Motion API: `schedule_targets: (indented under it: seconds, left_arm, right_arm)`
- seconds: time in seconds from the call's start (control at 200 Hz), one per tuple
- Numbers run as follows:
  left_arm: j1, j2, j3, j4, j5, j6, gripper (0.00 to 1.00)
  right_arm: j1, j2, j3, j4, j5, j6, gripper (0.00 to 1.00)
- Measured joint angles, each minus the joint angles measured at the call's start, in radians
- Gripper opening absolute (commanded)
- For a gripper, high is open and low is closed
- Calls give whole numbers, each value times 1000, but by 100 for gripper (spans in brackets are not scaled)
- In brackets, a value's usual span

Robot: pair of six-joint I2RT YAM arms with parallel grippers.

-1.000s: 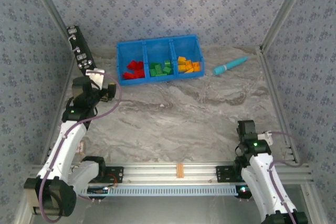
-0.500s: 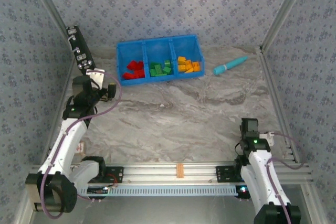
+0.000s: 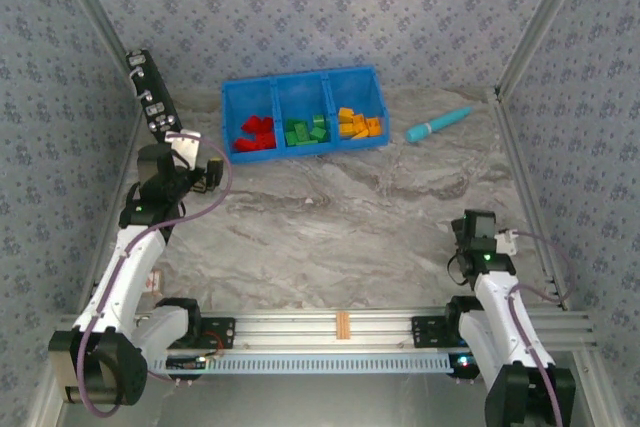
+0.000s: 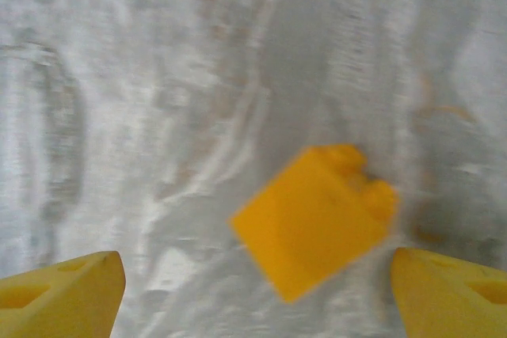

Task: Sort the legos into containers by color
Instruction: Move the lego to the middle-right of the table, then pick up the lego from the middle-right of the table.

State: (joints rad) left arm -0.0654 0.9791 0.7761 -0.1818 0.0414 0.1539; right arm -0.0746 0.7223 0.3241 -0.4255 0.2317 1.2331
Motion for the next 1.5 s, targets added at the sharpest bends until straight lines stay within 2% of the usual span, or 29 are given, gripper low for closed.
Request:
schedule_targets:
  seconds: [0.2,0.53,0.915,1.075,1.504]
  left_arm:
    - [0,-1,0,0,8,4,86]
    - [0,-2,0,0,26,15,87]
    - [7,-4,0,-1,41,23,88]
    - [7,-13,0,-2,42,23,89]
    - [6,-24,0,-9,53,30,90]
  right_arm:
    - [-50,62,16,106,-39,-19,90]
    - [-81,245,111,126,-51,0,87]
    - [-101,431,251,43,-76,116,80]
    - [-106,510,266,-2,-135,166,74]
    - [-151,532,346,-100,-166,164,79]
